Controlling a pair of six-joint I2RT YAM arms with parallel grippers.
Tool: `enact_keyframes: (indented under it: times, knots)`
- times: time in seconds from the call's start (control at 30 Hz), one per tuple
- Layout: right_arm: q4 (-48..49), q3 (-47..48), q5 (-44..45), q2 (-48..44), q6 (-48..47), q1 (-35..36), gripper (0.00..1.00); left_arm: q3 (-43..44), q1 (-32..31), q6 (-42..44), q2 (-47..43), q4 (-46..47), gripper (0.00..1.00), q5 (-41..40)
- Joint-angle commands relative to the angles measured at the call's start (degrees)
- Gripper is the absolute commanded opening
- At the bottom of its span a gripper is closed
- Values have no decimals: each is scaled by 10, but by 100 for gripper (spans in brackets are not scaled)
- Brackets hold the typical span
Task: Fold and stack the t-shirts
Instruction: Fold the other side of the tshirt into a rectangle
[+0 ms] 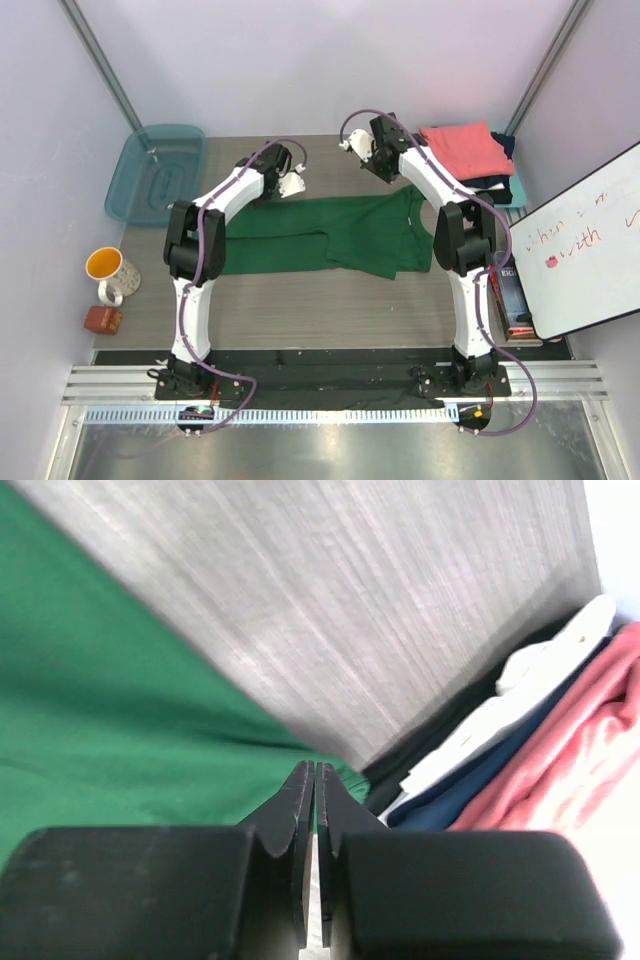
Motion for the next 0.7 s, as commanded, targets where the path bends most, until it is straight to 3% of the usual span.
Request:
enact_keyframes:
  times: [0.0,0.07,0.3,0.47,0.67]
  knots:
    - [20,26,36,24,4,-6,12,32,-1,16,15,10,0,31]
    - [20,26,33,23,49,-25,31,40,-2,19,20,10,0,41]
    - [-7,15,-131,1,238,-113,47,48,-5,30,15,10,0,66]
    - [-12,-28,-237,-14,277,-154,46,52,-11,44,15,11,0,72]
    - [-48,22,-351,26,281,-201,42,57,-27,56,17,11,0,62]
